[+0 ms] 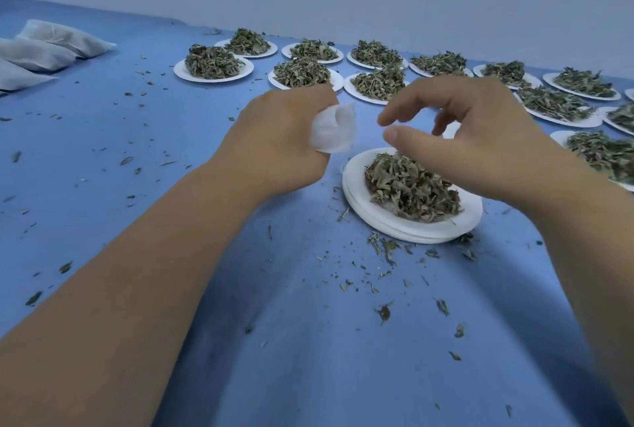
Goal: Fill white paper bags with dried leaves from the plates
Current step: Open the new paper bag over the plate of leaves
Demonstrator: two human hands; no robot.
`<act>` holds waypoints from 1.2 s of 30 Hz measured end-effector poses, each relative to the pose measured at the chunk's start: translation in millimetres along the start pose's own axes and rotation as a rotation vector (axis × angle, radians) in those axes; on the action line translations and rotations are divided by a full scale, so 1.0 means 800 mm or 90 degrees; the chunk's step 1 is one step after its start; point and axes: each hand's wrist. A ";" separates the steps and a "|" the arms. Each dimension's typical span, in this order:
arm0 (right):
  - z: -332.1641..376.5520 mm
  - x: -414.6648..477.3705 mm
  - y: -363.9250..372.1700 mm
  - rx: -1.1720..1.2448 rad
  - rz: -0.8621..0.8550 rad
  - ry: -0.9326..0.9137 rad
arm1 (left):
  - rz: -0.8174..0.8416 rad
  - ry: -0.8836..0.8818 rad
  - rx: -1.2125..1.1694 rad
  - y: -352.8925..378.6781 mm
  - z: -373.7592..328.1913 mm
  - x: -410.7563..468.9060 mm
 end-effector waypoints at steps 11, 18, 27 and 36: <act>-0.057 -0.021 0.006 -0.133 0.154 0.028 | 0.122 0.016 0.118 0.005 -0.031 0.023; -0.062 -0.027 0.000 -0.052 0.038 0.049 | 0.135 0.003 0.135 0.016 -0.041 0.030; -0.047 -0.026 -0.004 -0.018 -0.057 0.036 | 0.125 0.046 0.198 0.012 -0.033 0.021; -0.032 -0.022 0.009 -0.066 -0.038 -0.015 | 0.131 0.092 0.203 0.023 -0.060 0.016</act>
Point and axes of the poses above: each hand's wrist, its own x-axis towards the middle knuckle, its own y-axis out of the palm, z = x × y, and after that the axes turned 1 degree about z, right-handed
